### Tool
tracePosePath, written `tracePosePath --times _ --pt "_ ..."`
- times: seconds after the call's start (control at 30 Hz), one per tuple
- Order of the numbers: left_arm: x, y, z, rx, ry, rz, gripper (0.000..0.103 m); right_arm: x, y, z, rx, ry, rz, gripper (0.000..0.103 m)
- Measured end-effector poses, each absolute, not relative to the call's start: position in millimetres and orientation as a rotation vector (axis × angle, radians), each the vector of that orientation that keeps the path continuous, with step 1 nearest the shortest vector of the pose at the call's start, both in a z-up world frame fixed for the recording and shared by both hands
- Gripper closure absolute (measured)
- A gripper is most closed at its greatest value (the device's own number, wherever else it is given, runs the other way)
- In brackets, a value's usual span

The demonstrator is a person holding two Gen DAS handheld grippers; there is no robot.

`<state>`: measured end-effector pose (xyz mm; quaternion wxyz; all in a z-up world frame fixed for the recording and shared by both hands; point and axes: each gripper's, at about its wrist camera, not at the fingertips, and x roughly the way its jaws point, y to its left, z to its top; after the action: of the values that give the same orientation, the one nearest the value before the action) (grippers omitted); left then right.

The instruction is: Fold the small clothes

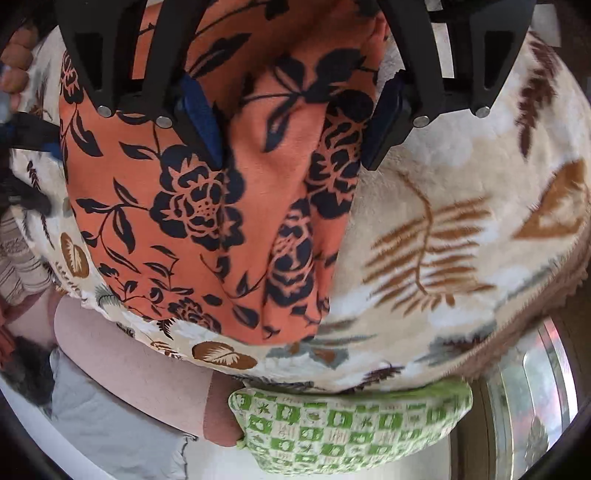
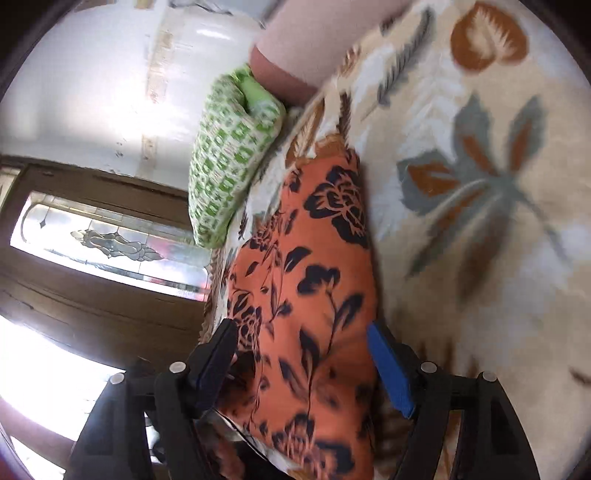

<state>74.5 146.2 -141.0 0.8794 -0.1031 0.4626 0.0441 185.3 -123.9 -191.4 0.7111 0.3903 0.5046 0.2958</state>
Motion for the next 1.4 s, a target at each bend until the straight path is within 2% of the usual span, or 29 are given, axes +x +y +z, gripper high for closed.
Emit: tracePosePath --times 0.03,0.07,0.1,0.17,0.27,0.33,0.4,0.5,0.57,0.63,0.67,0.7,0.73,0.8,0.87,0.93,1.0,1.07,1.17,1.2,1.27,1.37,1.4 --pt "73.5 147.8 -141.0 -0.224 0.964 0.089 0.024 191.8 -117.6 -200.7 0.870 1.155 0.647 0.030" --pt "72.7 149.2 -140.5 -0.226 0.964 0.087 0.024 194.8 -113.6 -203.4 0.884 1.168 0.647 0.056" --pt "71.9 150.0 -140.8 -0.221 0.960 0.079 0.023 192.3 -109.0 -195.9 0.856 1.135 0.649 0.066" --pt "71.9 150.1 -142.9 -0.211 0.953 0.080 0.019 185.2 -101.4 -181.1 0.760 1.085 0.633 0.067" --pt "72.7 150.7 -138.5 -0.235 0.959 0.074 0.020 189.5 -106.7 -203.1 0.793 1.137 0.562 0.067" --pt "66.3 144.7 -119.5 -0.190 0.892 0.085 0.021 189.0 -107.9 -199.0 0.826 1.128 0.590 0.059" --pt "61.8 135.3 -104.7 -0.124 0.812 0.065 0.021 182.6 -108.8 -180.7 0.761 1.081 0.628 0.041" --pt "73.7 132.3 -115.2 -0.088 0.853 0.078 0.021 189.2 -119.0 -165.5 0.756 1.002 0.611 0.038" --pt "81.3 139.7 -132.9 -0.121 0.925 0.097 0.021 203.5 -120.5 -172.1 0.818 1.022 0.600 0.036" --pt "79.8 146.9 -139.2 -0.174 0.920 0.080 0.020 226.1 -114.6 -186.5 0.849 1.080 0.598 0.036" --pt "78.9 146.2 -139.1 -0.158 0.916 0.079 0.020 231.7 -115.3 -193.6 0.856 1.100 0.608 0.039" --pt "77.9 144.2 -137.9 -0.131 0.909 0.079 0.020 236.5 -112.9 -197.6 0.876 1.100 0.628 0.063" --pt "76.9 143.7 -137.6 -0.120 0.904 0.078 0.020 236.8 -110.0 -194.4 0.873 1.085 0.637 0.068" --pt "76.6 145.9 -140.7 -0.135 0.903 0.074 0.019 231.4 -103.1 -178.7 0.783 1.020 0.649 0.070" --pt "77.7 148.2 -144.4 -0.172 0.916 0.061 0.018 239.4 -106.2 -199.8 0.801 1.084 0.588 0.070" --pt "76.7 147.4 -143.4 -0.162 0.910 0.064 0.018 240.1 -114.1 -215.1 0.901 1.133 0.585 0.064" --pt "76.0 147.5 -143.0 -0.154 0.906 0.060 0.018 232.2 -111.9 -197.5 0.849 1.120 0.584 0.044" --pt "77.8 149.9 -143.1 -0.179 0.913 0.059 0.018 223.4 -110.0 -180.8 0.803 1.082 0.608 0.035" --pt "80.0 150.6 -144.0 -0.187 0.917 0.060 0.018 203.6 -110.2 -178.2 0.782 1.075 0.609 0.029" --pt "79.7 150.1 -143.2 -0.185 0.918 0.062 0.018 201.2 -107.6 -191.2 0.722 1.150 0.601 0.032" --pt "77.3 149.7 -140.3 -0.190 0.928 0.059 0.018 199.3 -105.0 -203.2 0.754 1.180 0.596 0.059" --pt "63.5 148.4 -123.1 -0.175 0.888 0.067 0.019 187.5 -96.2 -181.4 0.633 1.130 0.568 0.060" --pt "59.1 148.4 -117.7 -0.176 0.874 0.065 0.019 181.7 -92.5 -173.2 0.574 1.118 0.557 0.056"
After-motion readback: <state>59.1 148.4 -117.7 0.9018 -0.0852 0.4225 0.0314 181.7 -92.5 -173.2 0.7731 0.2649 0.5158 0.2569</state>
